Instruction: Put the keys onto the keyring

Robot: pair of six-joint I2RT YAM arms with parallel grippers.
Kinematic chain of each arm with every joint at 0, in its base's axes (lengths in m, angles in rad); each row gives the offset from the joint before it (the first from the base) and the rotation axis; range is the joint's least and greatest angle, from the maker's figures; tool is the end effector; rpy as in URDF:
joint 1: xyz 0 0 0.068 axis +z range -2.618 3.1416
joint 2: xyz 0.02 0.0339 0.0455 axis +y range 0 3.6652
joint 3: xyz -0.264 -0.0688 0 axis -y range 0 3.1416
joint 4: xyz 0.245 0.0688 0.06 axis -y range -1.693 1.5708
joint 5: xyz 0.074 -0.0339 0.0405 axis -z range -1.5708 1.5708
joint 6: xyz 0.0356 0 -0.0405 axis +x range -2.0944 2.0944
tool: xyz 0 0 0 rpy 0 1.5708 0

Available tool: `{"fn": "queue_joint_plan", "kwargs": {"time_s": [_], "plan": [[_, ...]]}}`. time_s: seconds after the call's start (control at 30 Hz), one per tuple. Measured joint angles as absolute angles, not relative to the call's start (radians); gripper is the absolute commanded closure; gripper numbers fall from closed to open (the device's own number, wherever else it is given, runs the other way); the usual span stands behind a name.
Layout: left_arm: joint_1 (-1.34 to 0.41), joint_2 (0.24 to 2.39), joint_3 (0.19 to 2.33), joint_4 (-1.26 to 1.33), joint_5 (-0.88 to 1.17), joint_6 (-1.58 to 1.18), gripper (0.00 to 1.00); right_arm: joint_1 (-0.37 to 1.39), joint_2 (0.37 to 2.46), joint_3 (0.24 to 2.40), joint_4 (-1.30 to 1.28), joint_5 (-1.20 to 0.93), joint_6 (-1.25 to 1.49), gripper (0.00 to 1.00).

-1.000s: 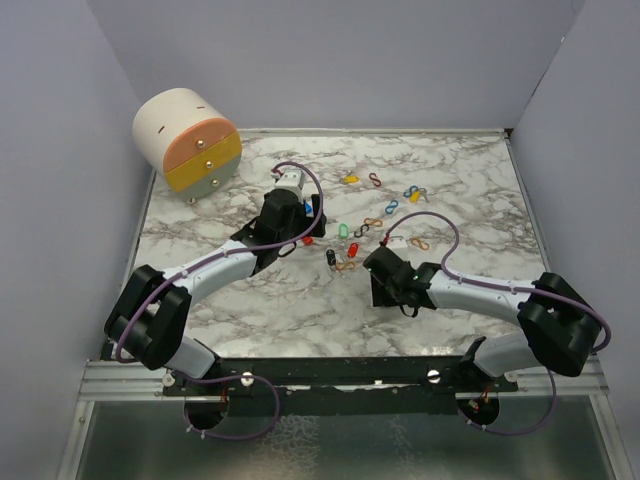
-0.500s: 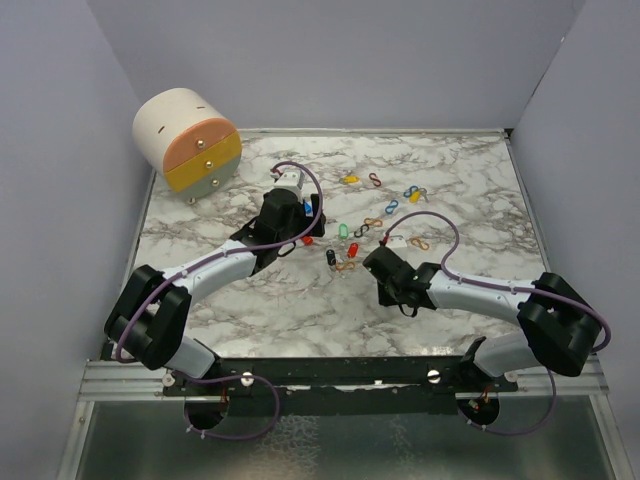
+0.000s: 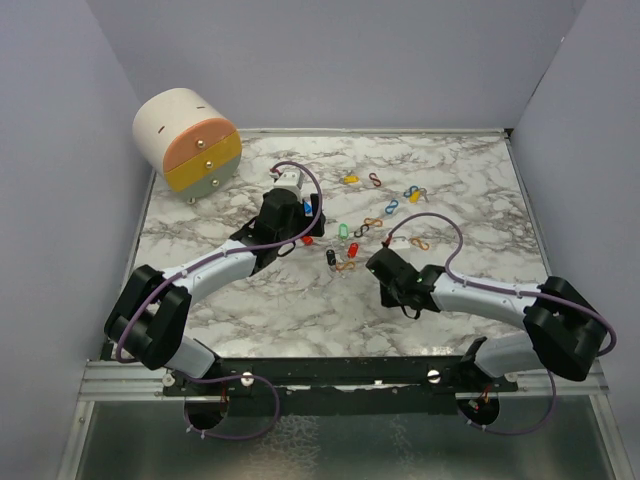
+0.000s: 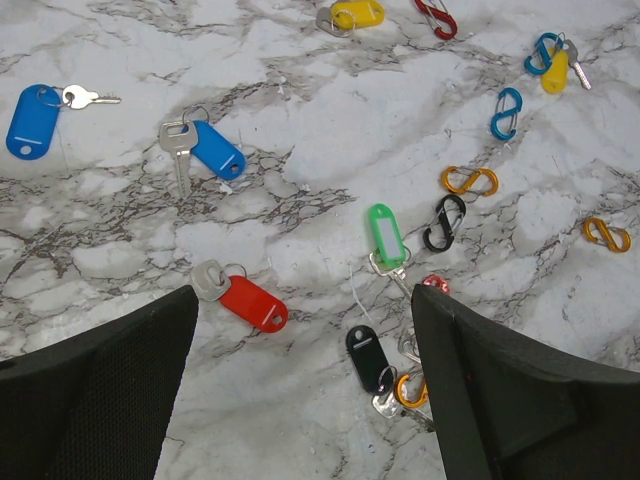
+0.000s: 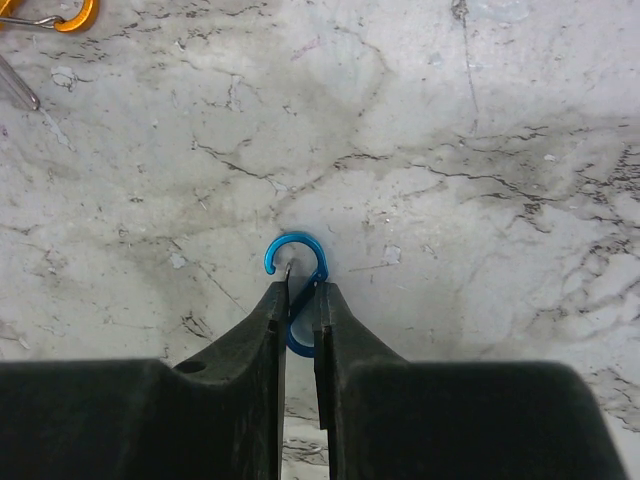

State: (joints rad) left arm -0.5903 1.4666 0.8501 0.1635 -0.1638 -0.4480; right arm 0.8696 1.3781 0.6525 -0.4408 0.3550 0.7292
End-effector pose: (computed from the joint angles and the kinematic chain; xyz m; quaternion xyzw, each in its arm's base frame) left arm 0.2734 -0.1762 0.2356 0.0168 0.8459 -0.2020 0.4933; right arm 0.1609 0.1714 0.1562 -0.0323 0.9643 0.0211 0.2618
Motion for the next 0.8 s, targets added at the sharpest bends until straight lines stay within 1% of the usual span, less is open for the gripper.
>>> {"fn": "queue_joint_plan", "kwargs": {"time_s": [0.3,0.37,0.47,0.63,0.8], "plan": [[-0.590,1.467,0.848,0.163,-0.164,-0.445,0.10,0.870,1.234,0.627,-0.426,0.407,0.684,0.99],[-0.590,1.467,0.847,0.163,-0.164,-0.446,0.10,0.870,1.228,0.627,-0.415,0.415,0.670,0.99],[-0.590,1.467,0.846,0.163,-0.164,-0.445,0.10,0.870,1.258,0.628,-0.410,0.423,0.653,0.99],[-0.590,1.467,0.846,0.163,-0.164,-0.444,0.10,0.870,1.369,0.635,-0.404,0.422,0.647,0.97],[-0.588,1.475,0.846,0.164,-0.164,-0.439,0.10,0.870,1.409,0.656,-0.385,0.421,0.647,0.90]]}}
